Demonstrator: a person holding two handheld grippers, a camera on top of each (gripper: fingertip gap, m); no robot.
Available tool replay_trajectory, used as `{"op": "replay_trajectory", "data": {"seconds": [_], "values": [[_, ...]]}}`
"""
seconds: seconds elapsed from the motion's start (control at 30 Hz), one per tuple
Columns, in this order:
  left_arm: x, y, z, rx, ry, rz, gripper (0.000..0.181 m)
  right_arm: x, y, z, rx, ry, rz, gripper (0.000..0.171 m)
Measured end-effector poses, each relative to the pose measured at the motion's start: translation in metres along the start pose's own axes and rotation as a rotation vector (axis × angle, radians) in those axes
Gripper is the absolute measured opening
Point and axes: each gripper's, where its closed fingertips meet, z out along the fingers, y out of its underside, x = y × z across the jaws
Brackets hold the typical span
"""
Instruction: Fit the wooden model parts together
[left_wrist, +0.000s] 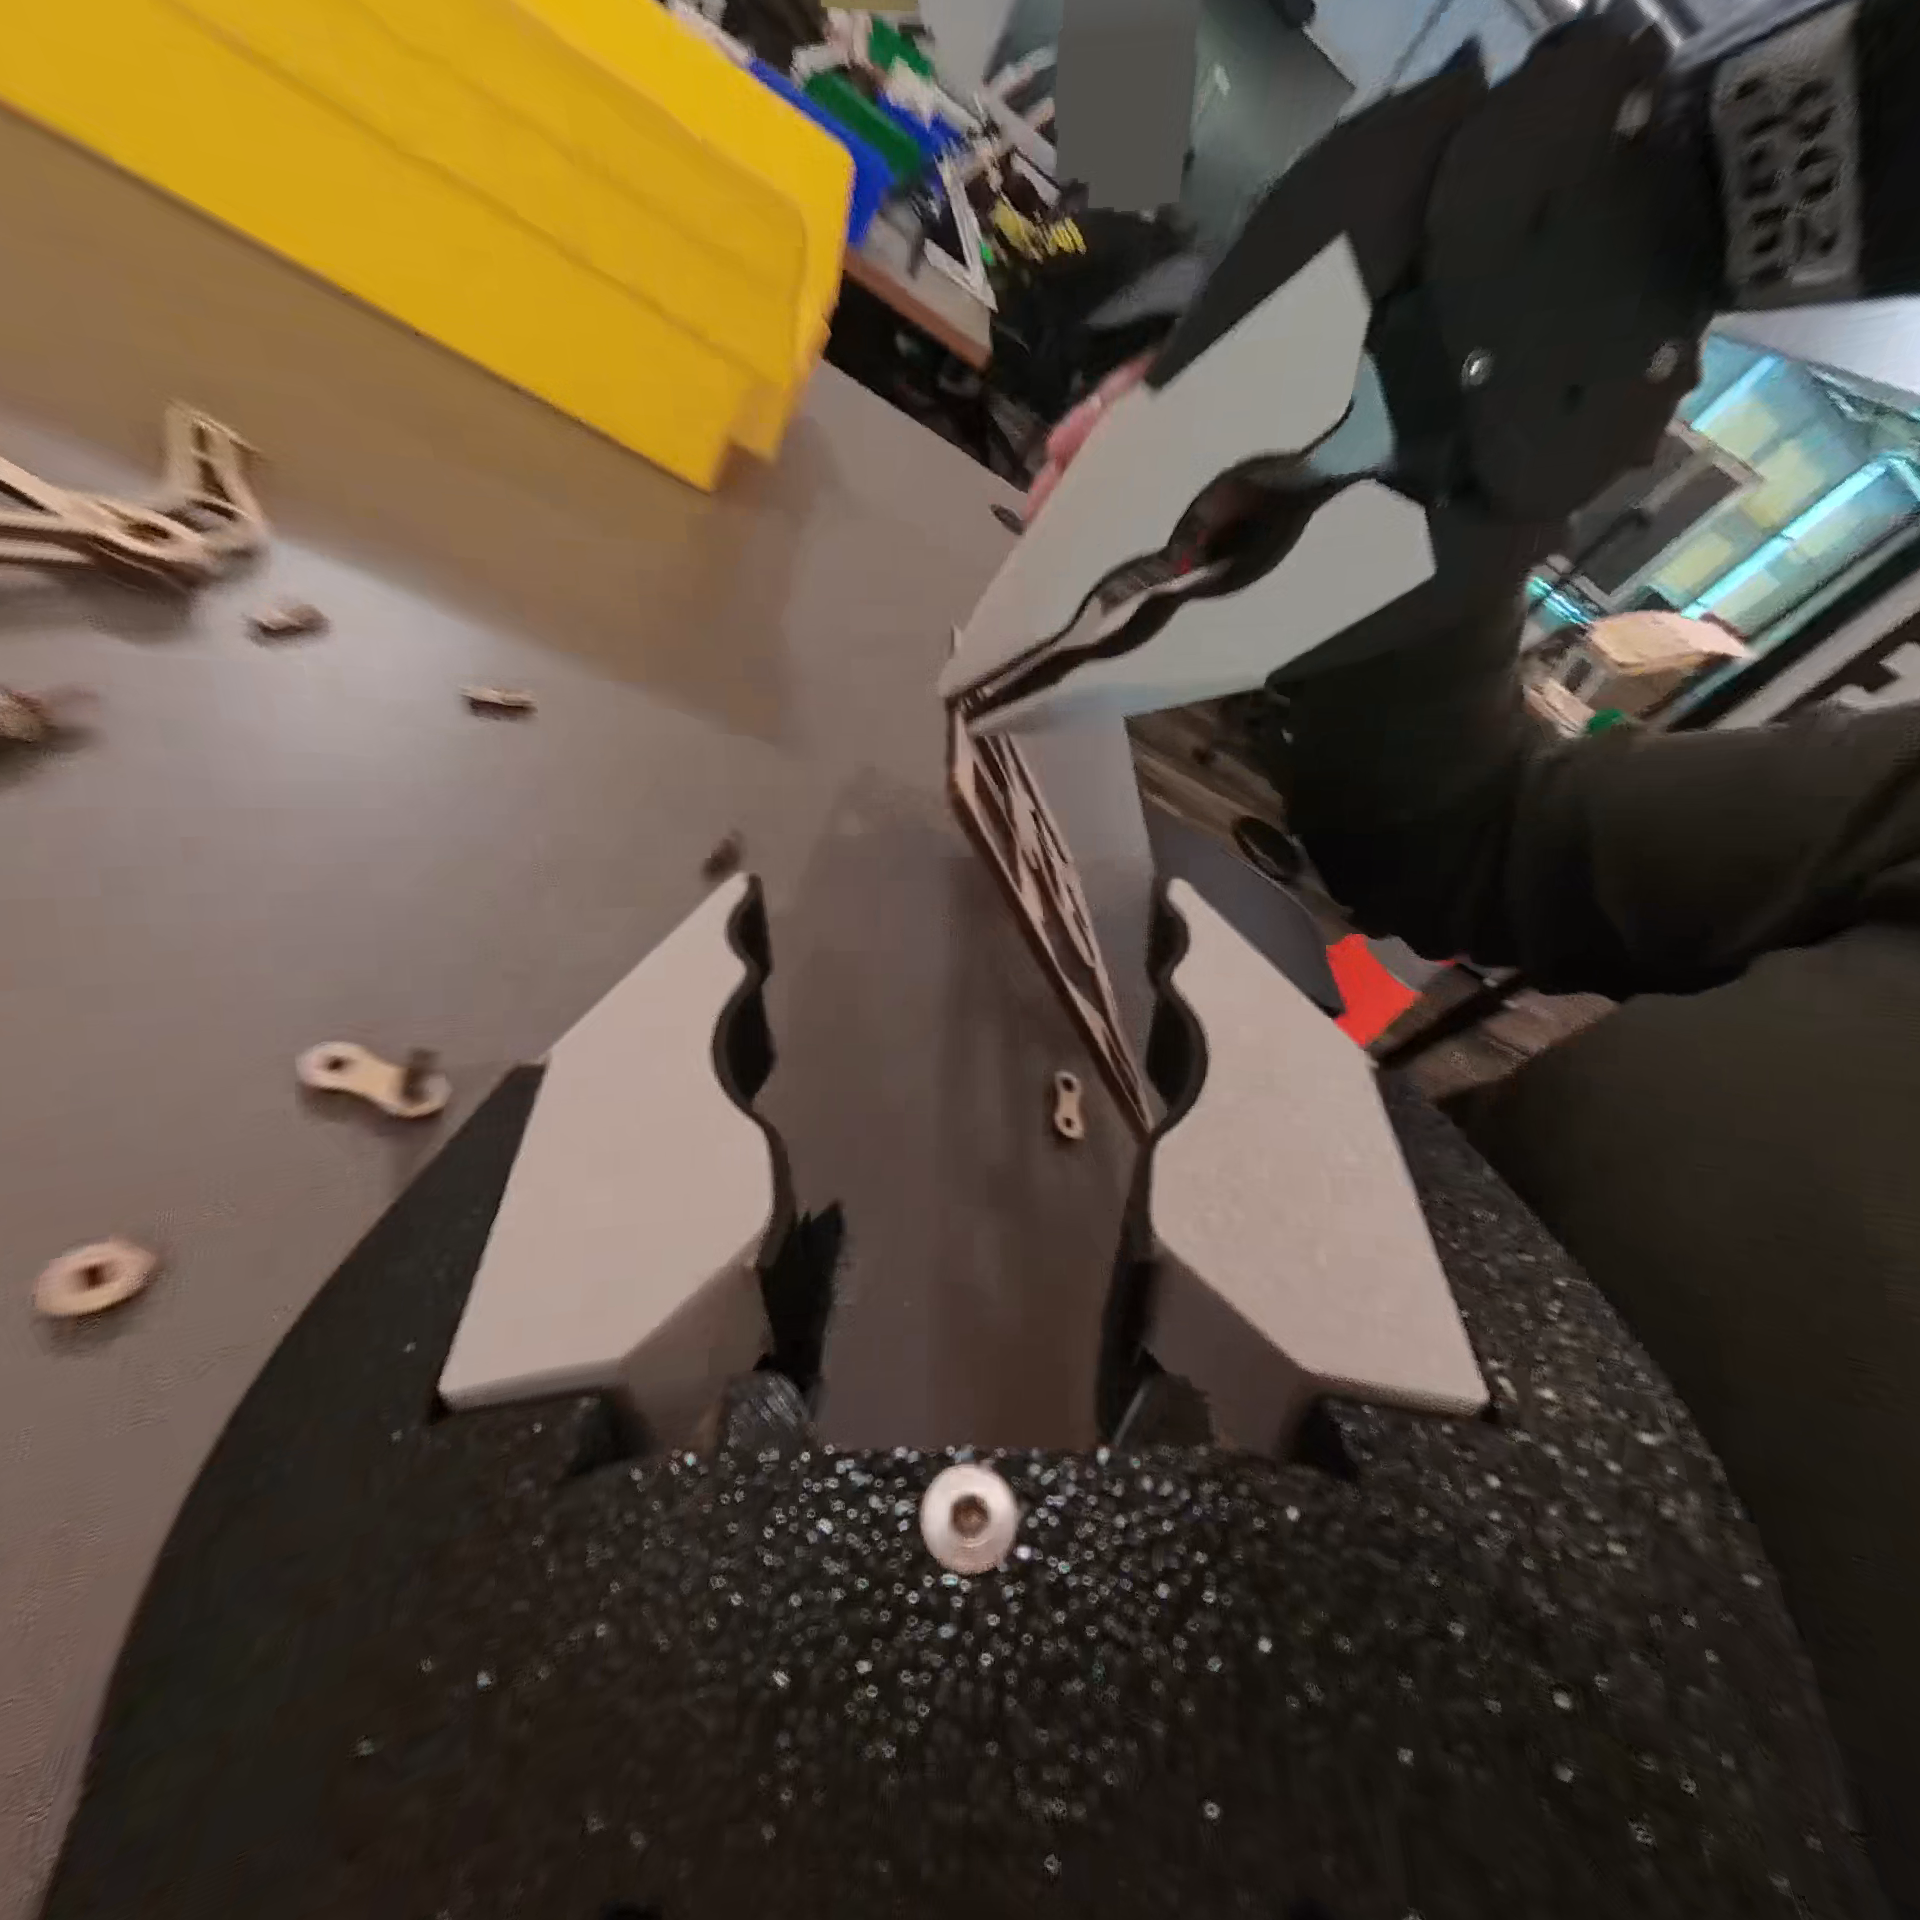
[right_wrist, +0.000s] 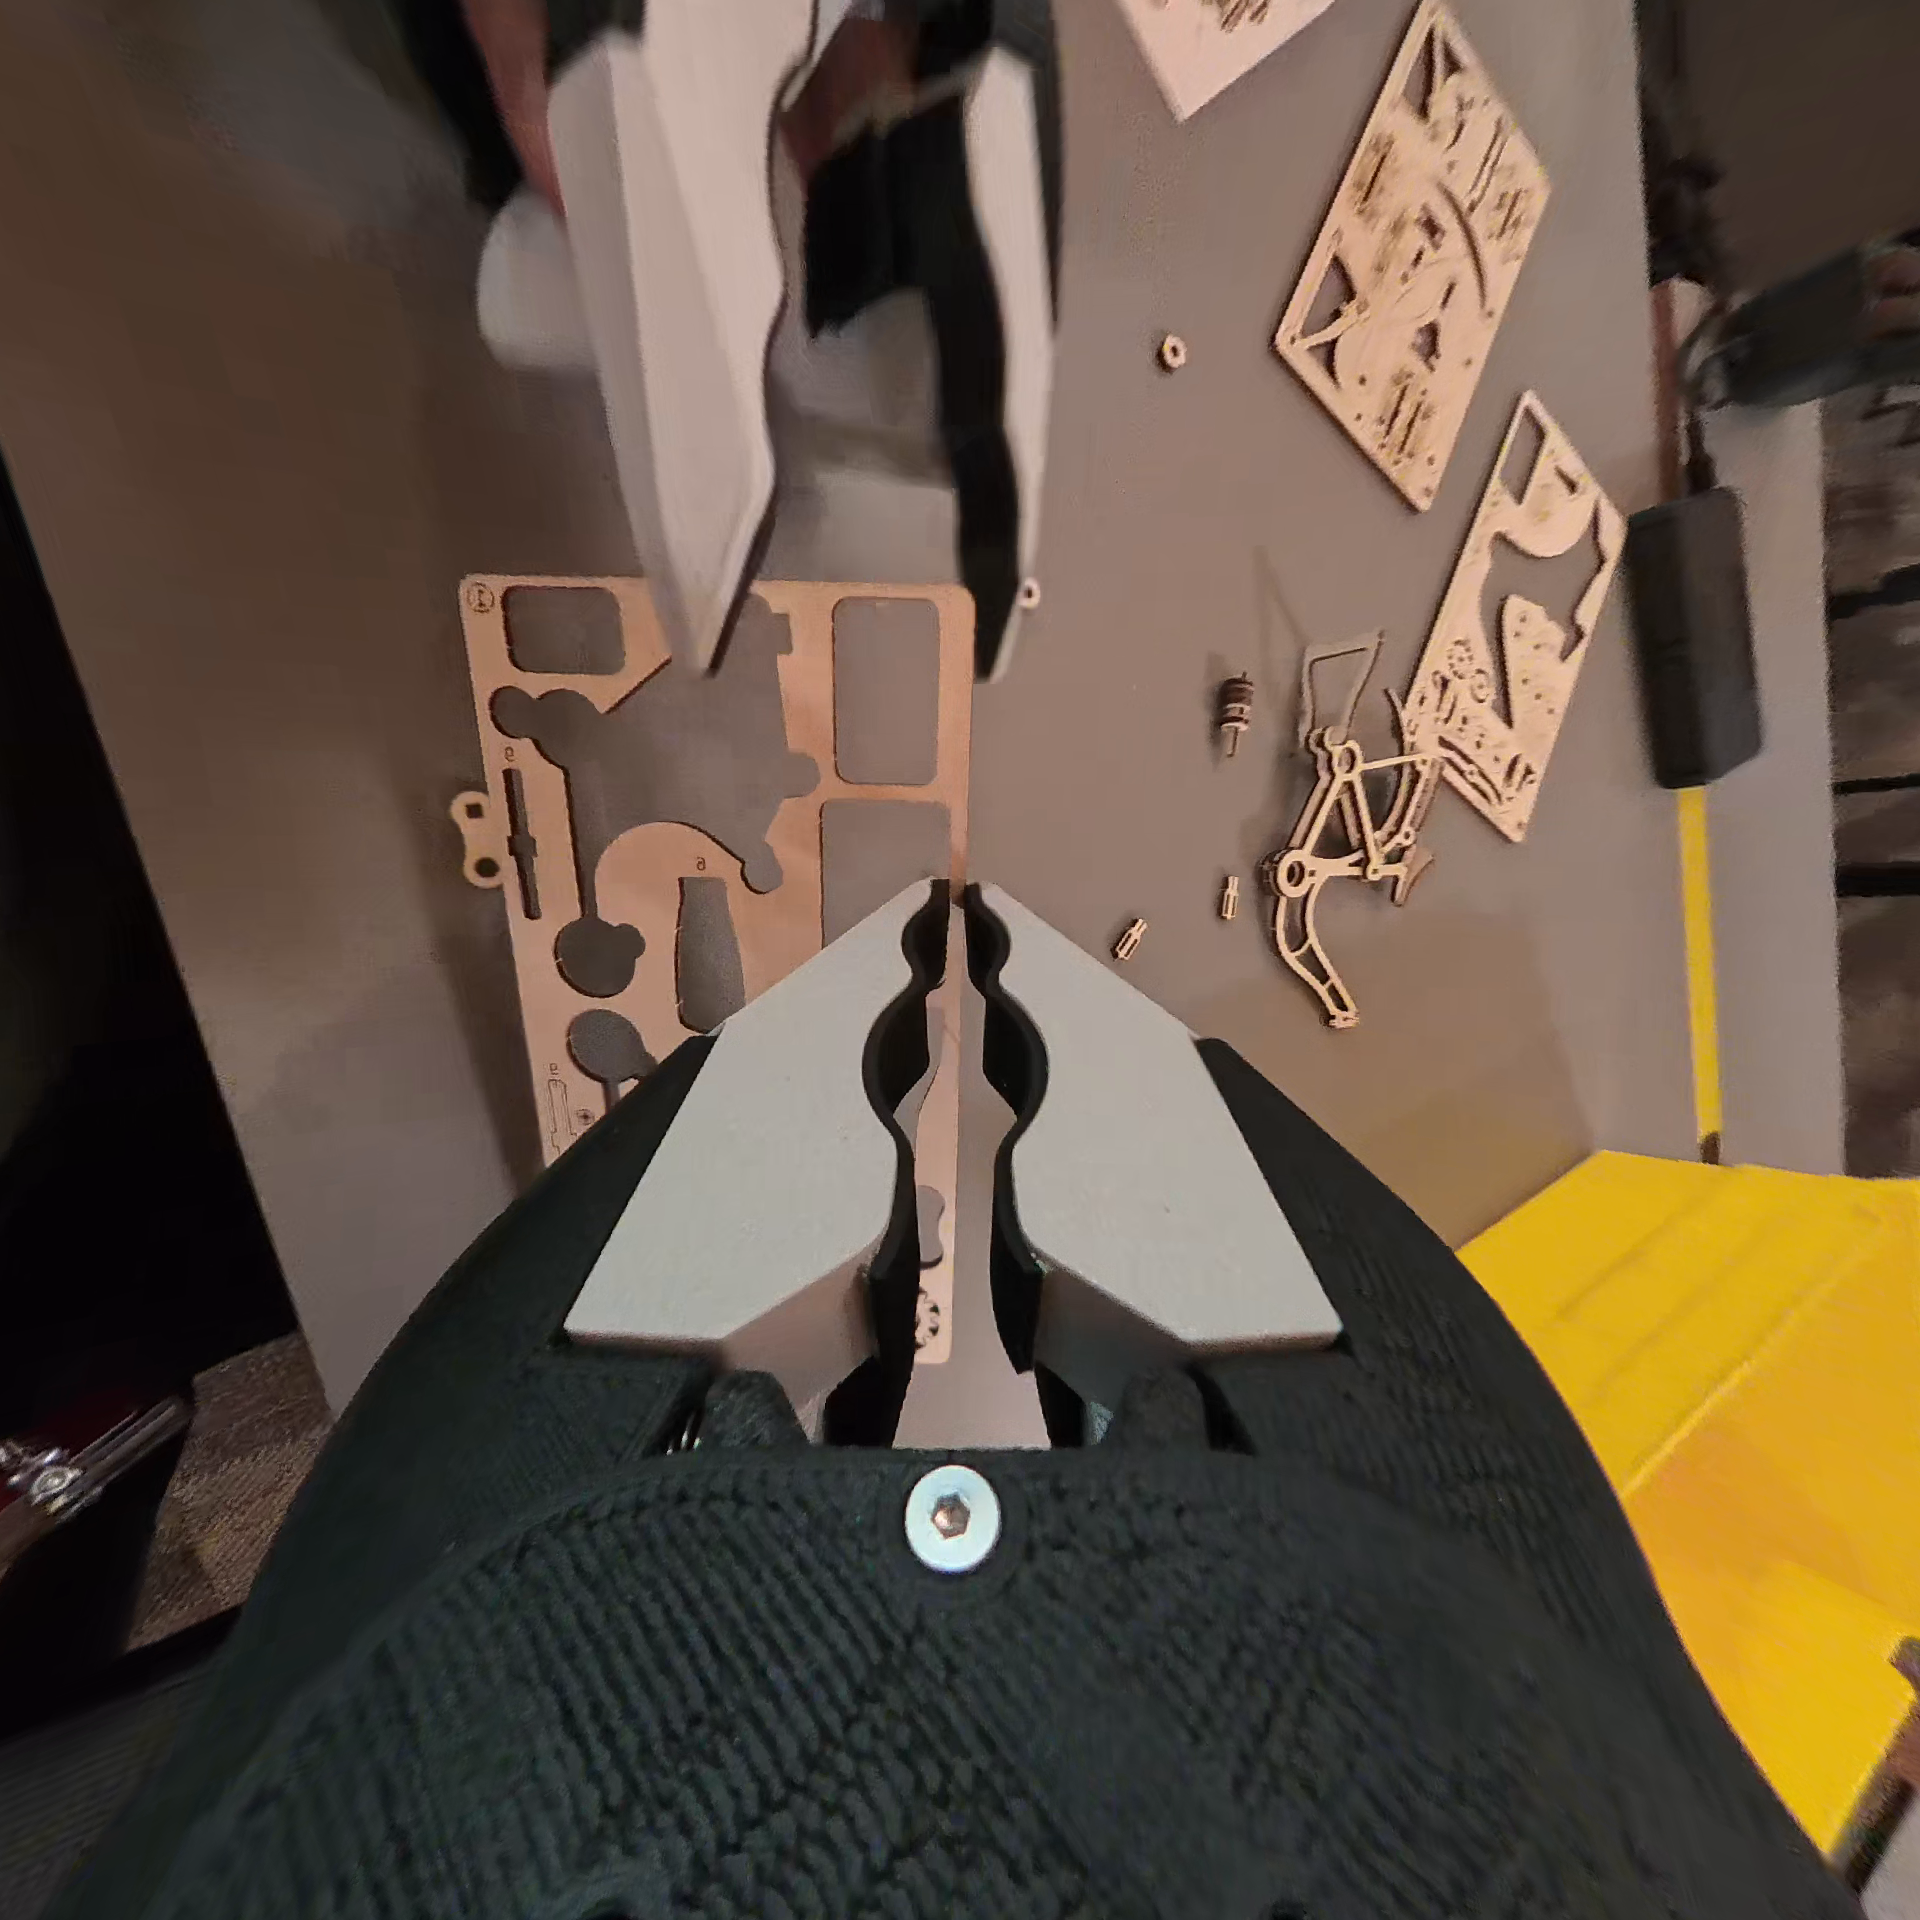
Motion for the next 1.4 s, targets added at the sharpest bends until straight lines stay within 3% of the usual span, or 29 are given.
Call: {"op": "replay_trajectory", "data": {"seconds": [0.03, 0.1, 0.27, 0.37, 0.5, 0.57, 0.7, 0.8, 0.87, 0.97, 1.0, 1.07, 1.1, 1.13, 1.37, 1.4], "values": [[0.006, 0.005, 0.005, -0.020, 0.031, -0.010, 0.058, 0.000, -0.002, -0.003, 0.003, 0.012, -0.005, 0.001], [0.017, 0.007, 0.010, -0.021, 0.092, 0.004, 0.003, -0.002, -0.004, -0.007, 0.000, 0.027, -0.013, 0.001], [0.030, -0.009, -0.007, 0.065, 0.129, 0.179, 0.000, -0.012, -0.022, -0.042, 0.085, -0.013, 0.019, 0.011], [0.043, -0.039, -0.030, 0.206, 0.085, 0.439, 0.000, -0.007, -0.042, -0.082, 0.288, -0.055, 0.085, 0.021], [0.051, -0.068, -0.068, 0.383, -0.163, 0.980, 0.000, 0.017, -0.055, -0.119, 0.534, -0.112, 0.211, 0.035], [0.053, -0.072, -0.078, 0.399, -0.306, 1.185, 0.000, 0.043, -0.048, -0.117, 0.551, -0.091, 0.377, 0.058], [0.047, -0.071, -0.085, 0.289, -0.708, 1.761, 0.000, 0.065, -0.037, -0.101, 0.567, -0.104, 0.592, 0.073], [0.048, -0.057, -0.076, 0.187, -0.829, 2.089, 0.000, 0.070, -0.039, -0.097, 0.675, -0.236, 0.768, 0.077], [0.048, -0.047, -0.068, 0.162, -0.800, 2.142, 0.000, 0.070, -0.035, -0.089, 0.683, -0.304, 0.849, 0.088], [0.055, -0.038, -0.061, 0.168, -0.772, 2.216, 0.000, 0.056, -0.027, -0.068, 0.597, -0.396, 0.896, 0.083], [0.057, -0.036, -0.059, 0.164, -0.762, 2.241, 0.000, 0.049, -0.028, -0.065, 0.590, -0.453, 0.902, 0.075], [0.058, -0.031, -0.057, 0.164, -0.736, 2.247, 0.000, 0.040, -0.033, -0.066, 0.617, -0.569, 0.894, 0.037], [0.059, -0.032, -0.058, 0.186, -0.725, 2.204, 0.000, 0.040, -0.033, -0.065, 0.625, -0.589, 0.893, 0.020], [0.058, -0.034, -0.059, 0.208, -0.700, 2.138, 0.000, 0.040, -0.032, -0.065, 0.636, -0.604, 0.886, 0.014], [0.033, -0.064, -0.081, 0.394, -0.632, 1.579, 0.022, 0.060, -0.053, -0.076, 0.879, -0.614, 0.868, 0.003], [0.029, -0.066, -0.082, 0.398, -0.619, 1.529, 0.043, 0.064, -0.057, -0.076, 0.919, -0.602, 0.862, 0.003]]}}
